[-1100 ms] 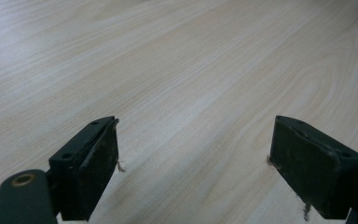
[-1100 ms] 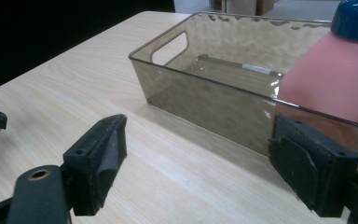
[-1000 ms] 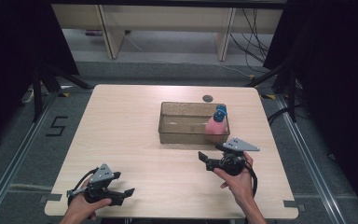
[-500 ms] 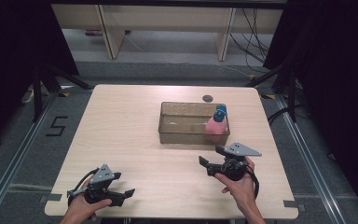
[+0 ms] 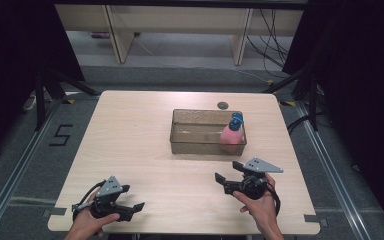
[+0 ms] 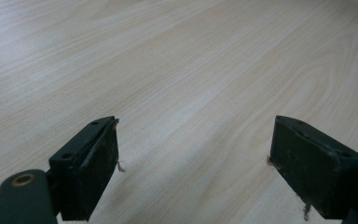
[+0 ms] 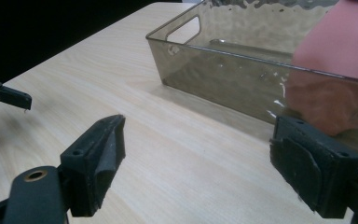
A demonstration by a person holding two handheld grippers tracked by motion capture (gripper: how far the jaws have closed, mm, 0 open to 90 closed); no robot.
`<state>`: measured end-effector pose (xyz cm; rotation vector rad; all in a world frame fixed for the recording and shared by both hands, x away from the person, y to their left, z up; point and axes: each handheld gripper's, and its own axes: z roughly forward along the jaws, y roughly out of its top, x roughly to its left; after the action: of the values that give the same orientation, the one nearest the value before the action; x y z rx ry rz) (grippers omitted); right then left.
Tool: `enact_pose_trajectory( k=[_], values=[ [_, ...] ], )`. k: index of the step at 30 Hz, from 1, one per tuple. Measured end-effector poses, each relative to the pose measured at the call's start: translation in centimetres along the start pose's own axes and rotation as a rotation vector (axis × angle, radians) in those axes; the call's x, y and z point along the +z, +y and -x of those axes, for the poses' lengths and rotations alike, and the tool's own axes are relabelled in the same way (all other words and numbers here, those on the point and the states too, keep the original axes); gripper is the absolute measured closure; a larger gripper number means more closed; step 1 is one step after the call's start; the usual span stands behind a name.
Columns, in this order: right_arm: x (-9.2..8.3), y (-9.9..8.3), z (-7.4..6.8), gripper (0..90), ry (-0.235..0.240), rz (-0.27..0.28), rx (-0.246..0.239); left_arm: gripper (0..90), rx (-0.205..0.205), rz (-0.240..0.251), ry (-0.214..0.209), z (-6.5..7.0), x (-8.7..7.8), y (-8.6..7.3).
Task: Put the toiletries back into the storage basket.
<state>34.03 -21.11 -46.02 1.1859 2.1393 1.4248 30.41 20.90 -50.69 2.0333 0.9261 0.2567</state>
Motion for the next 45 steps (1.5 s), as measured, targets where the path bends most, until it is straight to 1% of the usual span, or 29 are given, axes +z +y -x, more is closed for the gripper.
enact_pose_trajectory(
  k=[2,3,4,8,10,11,12,13,14,17,18,19,20,21,22,23,24,25,26,27,29,31,32,36,38,39,42,43,45],
  values=[
    [-0.2,-0.2,-0.2,18.3,0.011,0.001,0.022,14.9,-0.001,0.001,0.000,0.0,0.0,0.0],
    [-0.1,-0.3,-0.1,18.1,0.002,0.007,-0.002,14.9,-0.001,-0.005,-0.001,0.0,0.0,0.0],
    [-0.2,-0.4,-0.3,17.7,0.014,0.001,0.032,14.9,-0.002,-0.005,-0.001,0.0,0.0,0.0],
    [-0.3,-0.7,-0.1,16.5,0.007,0.020,-0.008,14.9,-0.002,-0.013,-0.004,0.0,-0.1,0.0],
    [-0.4,-0.8,-0.2,16.5,0.040,0.005,0.025,14.9,0.001,-0.014,-0.006,-0.1,0.0,0.0],
    [-0.5,-0.9,-0.1,16.4,0.039,0.016,0.012,14.9,0.007,-0.015,0.003,-0.1,0.0,0.0],
    [-0.7,-0.9,-0.3,16.4,0.042,0.004,0.047,14.9,0.000,-0.008,0.001,0.0,0.0,0.0],
    [-0.7,-1.0,0.1,16.4,0.023,0.033,-0.012,14.9,0.001,-0.008,0.000,0.0,0.0,0.0],
    [-0.9,-1.1,0.0,16.3,0.045,0.019,0.036,14.9,0.004,-0.016,-0.007,-0.1,0.0,0.1],
    [-1.2,-1.3,-0.1,16.3,0.040,0.013,0.064,14.9,0.004,-0.014,-0.005,-0.1,0.0,0.0],
    [-1.2,-1.3,0.3,16.2,0.028,0.028,0.020,14.9,0.002,-0.008,0.001,-0.1,0.0,0.0],
    [-1.4,-1.4,0.0,16.2,0.038,0.019,0.061,14.9,0.003,-0.008,0.000,-0.1,0.0,0.0],
    [-1.4,-1.5,0.3,16.2,0.028,0.031,0.024,14.9,0.013,-0.026,-0.002,-0.2,-0.1,0.1],
    [-1.6,-1.6,0.0,16.2,0.020,0.003,0.062,14.9,0.013,-0.011,-0.008,-0.1,0.0,0.0],
    [-1.5,-1.7,0.3,16.2,0.022,0.020,0.025,14.9,0.033,-0.032,-0.008,-0.2,-0.2,0.1],
    [-1.6,-1.8,0.0,16.2,0.036,0.015,0.067,14.9,0.031,-0.026,-0.007,-0.2,-0.1,0.1],
    [-1.6,-1.9,0.2,16.3,0.018,0.017,0.025,14.9,0.022,-0.015,-0.006,-0.1,-0.1,0.1],
    [-1.7,-2.0,0.0,16.3,0.024,0.005,0.057,14.9,0.022,-0.016,-0.007,-0.1,-0.1,0.1],
    [-1.7,-2.1,0.2,16.2,0.029,0.015,0.022,14.9,0.023,-0.017,-0.008,-0.1,-0.1,0.1],
    [-1.9,-2.2,-0.1,16.3,0.026,-0.010,0.056,14.9,0.021,-0.014,-0.008,-0.1,0.0,0.1],
    [-1.8,-2.4,0.1,16.3,0.017,0.006,0.012,14.9,0.023,-0.018,-0.008,-0.1,0.0,0.1],
    [-2.0,-2.5,0.1,16.2,0.027,-0.007,0.004,14.9,0.024,-0.017,-0.007,-0.1,0.0,0.1],
    [-1.9,-2.7,-0.2,16.3,0.035,0.002,0.029,14.9,0.025,-0.018,-0.007,-0.1,0.0,0.1],
    [-2.1,-2.9,-0.2,16.2,0.035,-0.018,0.009,14.9,0.024,-0.016,-0.005,-0.1,0.0,0.1],
    [-2.2,-3.2,-0.4,16.2,0.040,-0.016,0.039,14.9,0.024,-0.012,-0.003,-0.1,0.0,0.0],
    [-2.3,-3.2,-0.2,16.2,0.038,-0.019,0.004,14.9,0.024,-0.016,-0.006,-0.1,0.0,0.1],
    [-2.4,-3.5,-0.5,16.0,0.047,-0.025,0.047,14.9,0.024,-0.015,-0.007,-0.1,0.0,0.1],
    [-2.5,-3.5,-0.3,16.0,0.035,-0.017,0.010,14.9,0.024,-0.015,-0.007,-0.1,-0.1,0.1],
    [-2.5,-3.7,-0.4,15.9,0.051,-0.022,0.037,14.9,0.023,-0.015,-0.007,-0.1,-0.1,0.1]
  ],
)
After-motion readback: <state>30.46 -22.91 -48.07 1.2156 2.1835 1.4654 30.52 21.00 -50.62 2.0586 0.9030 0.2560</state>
